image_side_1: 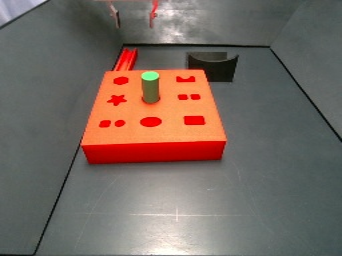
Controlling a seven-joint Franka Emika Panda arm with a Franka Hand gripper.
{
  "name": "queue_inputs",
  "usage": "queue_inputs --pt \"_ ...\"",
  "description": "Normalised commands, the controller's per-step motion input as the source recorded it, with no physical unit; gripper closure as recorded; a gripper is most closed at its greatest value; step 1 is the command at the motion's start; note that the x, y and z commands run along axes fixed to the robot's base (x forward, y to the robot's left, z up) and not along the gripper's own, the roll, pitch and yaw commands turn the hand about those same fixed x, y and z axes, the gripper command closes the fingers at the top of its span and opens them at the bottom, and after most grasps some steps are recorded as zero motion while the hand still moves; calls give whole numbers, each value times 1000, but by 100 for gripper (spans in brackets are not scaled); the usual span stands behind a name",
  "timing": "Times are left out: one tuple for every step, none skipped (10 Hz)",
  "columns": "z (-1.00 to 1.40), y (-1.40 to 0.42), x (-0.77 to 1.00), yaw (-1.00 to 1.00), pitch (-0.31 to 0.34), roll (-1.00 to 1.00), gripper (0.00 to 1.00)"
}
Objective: Pick up the arch object. Move up. Place the arch object on the fixture. Regrasp the arch object. Move to above the board. Insert the arch object.
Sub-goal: Pick up the arch object.
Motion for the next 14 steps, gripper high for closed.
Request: queue_inputs --pt "-877 0 6 -129 0 -127 0" --pt "-760 0 123 -274 24 -149 0" --pt "-757 83 71 -283 43 -157 0" --pt "-771 214 51 -214 43 -173 0" --pt "-783 203 129 -134 67 -159 0" --pt "-877 200 43 -77 6 -144 0" --pt "-917 149 49 0 0 -129 0" --pt "-1000 54 0 0 -33 -53 0" --pt "-1000 57 -83 0 -20 -23 0" --pt "-1000 89 -129 0 0 -7 0" --pt "-1000 14 -51 0 0 -29 0" --pt "-1000 0 0 0 -27 -81 0" --pt "-863 -20 0 0 -50 -137 0" --pt "-763 -91 0 0 -49 -169 0"
